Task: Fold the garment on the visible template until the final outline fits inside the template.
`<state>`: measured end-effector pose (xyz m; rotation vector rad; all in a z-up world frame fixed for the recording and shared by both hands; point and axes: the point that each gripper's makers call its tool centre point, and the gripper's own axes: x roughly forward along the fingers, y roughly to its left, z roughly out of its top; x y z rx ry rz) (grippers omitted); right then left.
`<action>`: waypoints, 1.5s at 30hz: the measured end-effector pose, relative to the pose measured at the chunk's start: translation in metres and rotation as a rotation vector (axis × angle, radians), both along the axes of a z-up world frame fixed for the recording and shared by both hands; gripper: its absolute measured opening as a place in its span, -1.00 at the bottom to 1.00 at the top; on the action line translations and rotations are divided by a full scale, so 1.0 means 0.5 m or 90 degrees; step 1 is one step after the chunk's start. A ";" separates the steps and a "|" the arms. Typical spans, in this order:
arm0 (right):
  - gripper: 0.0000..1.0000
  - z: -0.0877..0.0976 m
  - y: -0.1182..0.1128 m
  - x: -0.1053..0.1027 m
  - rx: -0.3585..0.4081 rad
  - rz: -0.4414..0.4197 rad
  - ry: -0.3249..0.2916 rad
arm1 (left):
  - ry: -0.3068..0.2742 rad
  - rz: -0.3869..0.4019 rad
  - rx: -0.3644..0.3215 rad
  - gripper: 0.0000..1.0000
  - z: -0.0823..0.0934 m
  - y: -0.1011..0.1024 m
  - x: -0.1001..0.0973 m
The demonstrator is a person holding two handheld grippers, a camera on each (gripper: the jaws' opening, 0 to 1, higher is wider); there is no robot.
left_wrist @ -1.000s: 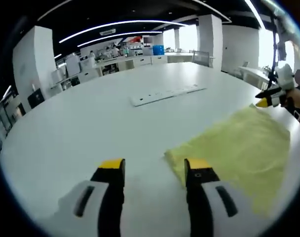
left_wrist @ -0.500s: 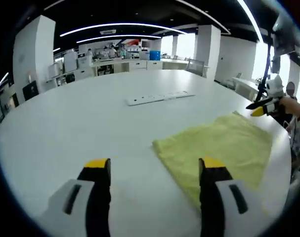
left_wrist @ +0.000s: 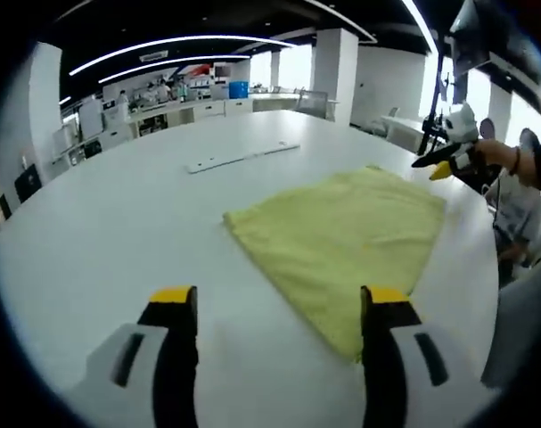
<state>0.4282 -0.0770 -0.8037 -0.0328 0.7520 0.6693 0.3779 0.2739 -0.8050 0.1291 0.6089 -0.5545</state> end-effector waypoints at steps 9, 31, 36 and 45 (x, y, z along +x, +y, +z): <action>0.55 -0.006 -0.011 -0.062 0.004 0.008 0.023 | 0.016 -0.009 -0.026 0.09 -0.010 -0.023 -0.058; -0.28 -0.048 -0.024 -0.154 -0.002 0.030 0.059 | 0.056 -0.031 -0.056 -0.55 -0.034 -0.046 -0.116; -0.65 -0.063 -0.029 -0.166 -0.018 0.038 0.071 | 0.069 -0.031 -0.065 -0.74 -0.044 -0.055 -0.120; -1.00 -0.066 -0.038 -0.162 -0.037 0.044 0.055 | 0.072 -0.028 -0.065 -0.84 -0.051 -0.047 -0.118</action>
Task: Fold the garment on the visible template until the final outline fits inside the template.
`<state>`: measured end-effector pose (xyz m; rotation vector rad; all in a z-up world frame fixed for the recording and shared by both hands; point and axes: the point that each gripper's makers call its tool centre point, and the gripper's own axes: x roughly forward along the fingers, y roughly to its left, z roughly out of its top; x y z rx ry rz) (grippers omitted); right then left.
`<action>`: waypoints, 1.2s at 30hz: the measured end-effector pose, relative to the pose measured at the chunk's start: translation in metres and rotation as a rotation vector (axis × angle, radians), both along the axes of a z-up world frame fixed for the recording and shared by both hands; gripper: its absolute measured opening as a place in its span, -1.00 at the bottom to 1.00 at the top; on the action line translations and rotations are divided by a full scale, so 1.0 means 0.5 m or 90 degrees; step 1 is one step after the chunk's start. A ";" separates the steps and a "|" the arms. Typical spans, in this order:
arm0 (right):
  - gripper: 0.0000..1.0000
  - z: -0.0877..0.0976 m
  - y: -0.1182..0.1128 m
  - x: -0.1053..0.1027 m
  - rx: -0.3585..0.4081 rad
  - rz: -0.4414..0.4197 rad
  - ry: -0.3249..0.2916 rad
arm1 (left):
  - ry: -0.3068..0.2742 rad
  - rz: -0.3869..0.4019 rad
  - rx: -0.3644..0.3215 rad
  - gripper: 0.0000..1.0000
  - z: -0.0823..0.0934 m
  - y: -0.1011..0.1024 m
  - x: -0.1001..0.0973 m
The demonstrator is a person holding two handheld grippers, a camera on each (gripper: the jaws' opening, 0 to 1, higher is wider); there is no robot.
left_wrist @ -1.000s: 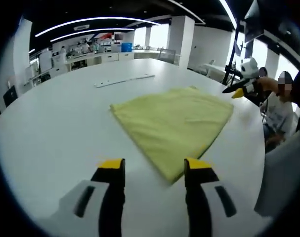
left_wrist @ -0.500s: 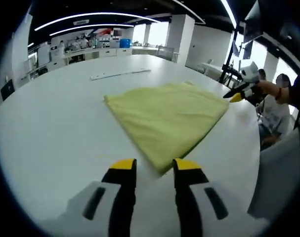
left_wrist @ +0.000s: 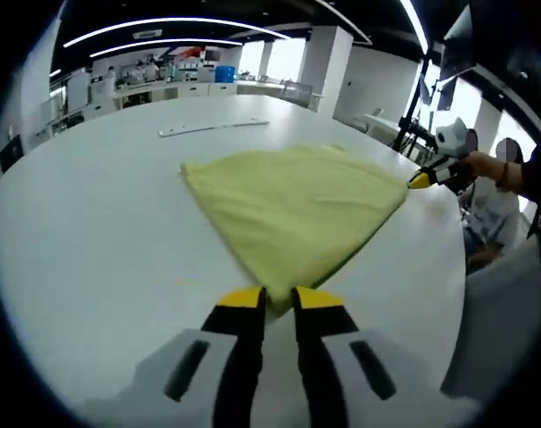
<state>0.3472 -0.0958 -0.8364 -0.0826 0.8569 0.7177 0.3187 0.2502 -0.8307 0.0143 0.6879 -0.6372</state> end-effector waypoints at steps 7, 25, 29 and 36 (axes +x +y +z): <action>-1.00 0.001 -0.002 -0.005 -0.009 0.013 -0.007 | 0.020 0.011 -0.009 -0.97 -0.004 -0.002 -0.006; -1.00 0.001 -0.008 -0.020 -0.025 0.022 -0.007 | 0.019 0.003 0.013 -1.00 0.000 -0.004 -0.036; -1.00 0.001 -0.009 -0.032 -0.027 0.029 -0.005 | 0.019 -0.006 0.024 -1.00 -0.002 -0.005 -0.049; -1.00 0.002 -0.011 -0.044 -0.025 0.030 -0.007 | 0.020 -0.010 0.032 -1.00 -0.005 -0.006 -0.067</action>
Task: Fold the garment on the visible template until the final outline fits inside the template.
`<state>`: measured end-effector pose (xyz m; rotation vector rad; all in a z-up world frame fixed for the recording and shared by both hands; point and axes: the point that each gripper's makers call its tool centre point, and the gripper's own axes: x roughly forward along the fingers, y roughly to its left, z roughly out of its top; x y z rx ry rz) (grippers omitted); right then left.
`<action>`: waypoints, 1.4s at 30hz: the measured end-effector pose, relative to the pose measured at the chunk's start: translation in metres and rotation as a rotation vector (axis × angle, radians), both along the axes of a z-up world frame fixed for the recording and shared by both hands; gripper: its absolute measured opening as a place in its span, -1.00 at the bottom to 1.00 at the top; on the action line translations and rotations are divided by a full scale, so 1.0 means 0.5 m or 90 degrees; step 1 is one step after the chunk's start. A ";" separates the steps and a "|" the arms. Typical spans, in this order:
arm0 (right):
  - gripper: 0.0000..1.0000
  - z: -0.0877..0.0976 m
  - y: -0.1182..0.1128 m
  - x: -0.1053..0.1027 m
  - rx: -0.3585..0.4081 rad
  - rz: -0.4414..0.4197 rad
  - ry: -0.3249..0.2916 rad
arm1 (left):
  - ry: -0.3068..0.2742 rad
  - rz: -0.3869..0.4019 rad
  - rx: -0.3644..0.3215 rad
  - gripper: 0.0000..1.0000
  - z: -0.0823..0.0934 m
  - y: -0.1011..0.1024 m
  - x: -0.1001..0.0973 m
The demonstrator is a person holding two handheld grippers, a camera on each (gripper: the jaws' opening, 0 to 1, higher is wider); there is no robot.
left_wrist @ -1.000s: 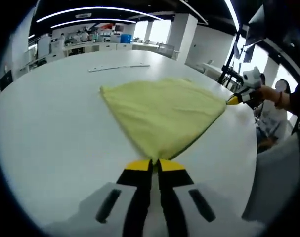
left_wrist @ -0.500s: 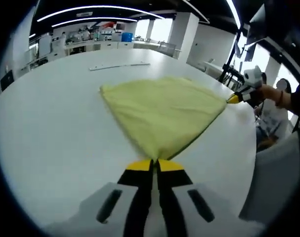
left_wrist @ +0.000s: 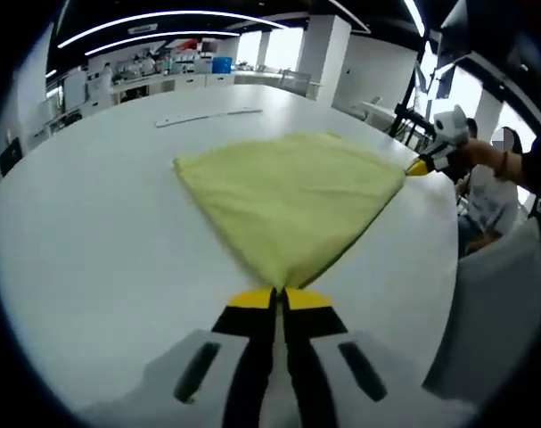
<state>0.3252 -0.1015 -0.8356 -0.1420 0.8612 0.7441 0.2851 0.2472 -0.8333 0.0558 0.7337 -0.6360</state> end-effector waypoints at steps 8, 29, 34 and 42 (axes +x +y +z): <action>-1.00 0.001 0.000 -0.019 0.003 0.003 0.001 | 0.003 0.001 -0.002 -1.00 0.000 -0.003 -0.012; -0.50 0.018 0.007 -0.005 0.031 -0.032 -0.031 | 0.002 0.066 -0.011 -0.28 0.006 0.016 -0.019; -0.06 0.052 0.024 -0.003 0.044 -0.032 -0.057 | -0.028 0.070 -0.019 0.02 0.037 0.018 -0.014; 0.40 0.108 0.028 -0.001 0.049 -0.032 -0.092 | -0.082 0.094 -0.016 0.59 0.109 0.024 -0.003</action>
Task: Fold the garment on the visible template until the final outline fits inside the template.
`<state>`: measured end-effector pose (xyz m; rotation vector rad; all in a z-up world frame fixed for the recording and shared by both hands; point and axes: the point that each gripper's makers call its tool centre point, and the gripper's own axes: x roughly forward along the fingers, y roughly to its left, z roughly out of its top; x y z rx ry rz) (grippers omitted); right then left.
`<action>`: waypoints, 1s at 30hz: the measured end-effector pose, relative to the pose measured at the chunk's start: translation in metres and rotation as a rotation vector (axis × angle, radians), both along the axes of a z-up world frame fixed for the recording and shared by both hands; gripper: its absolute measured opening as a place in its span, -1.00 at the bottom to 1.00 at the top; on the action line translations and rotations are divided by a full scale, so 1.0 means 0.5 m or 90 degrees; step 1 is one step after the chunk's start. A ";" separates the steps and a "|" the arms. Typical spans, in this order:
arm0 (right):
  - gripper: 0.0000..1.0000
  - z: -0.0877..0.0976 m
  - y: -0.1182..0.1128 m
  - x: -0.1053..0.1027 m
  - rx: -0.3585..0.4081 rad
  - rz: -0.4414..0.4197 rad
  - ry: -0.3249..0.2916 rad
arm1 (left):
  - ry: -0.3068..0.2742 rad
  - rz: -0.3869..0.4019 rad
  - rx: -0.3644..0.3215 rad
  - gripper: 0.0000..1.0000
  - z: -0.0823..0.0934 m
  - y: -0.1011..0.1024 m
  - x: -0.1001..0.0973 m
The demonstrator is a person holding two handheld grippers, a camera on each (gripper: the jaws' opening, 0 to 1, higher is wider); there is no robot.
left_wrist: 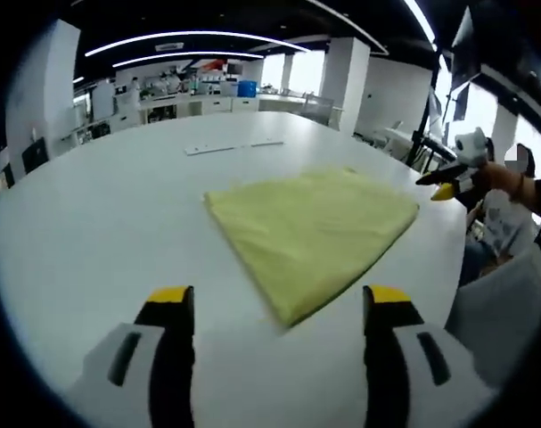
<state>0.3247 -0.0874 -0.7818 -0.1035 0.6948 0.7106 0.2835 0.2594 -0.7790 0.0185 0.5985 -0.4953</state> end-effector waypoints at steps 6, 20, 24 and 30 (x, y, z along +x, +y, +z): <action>0.66 0.045 0.006 -0.011 0.006 -0.001 -0.020 | -0.014 0.013 -0.014 0.81 0.037 0.000 -0.010; 1.00 0.113 0.021 -0.062 0.017 -0.010 -0.042 | -0.015 0.079 -0.046 0.98 0.081 0.010 -0.063; 1.00 0.105 0.015 -0.078 -0.004 -0.008 -0.036 | -0.014 0.090 -0.047 0.98 0.083 0.015 -0.079; 1.00 0.105 0.019 -0.089 -0.003 -0.010 -0.035 | -0.020 0.094 -0.031 0.98 0.082 0.024 -0.092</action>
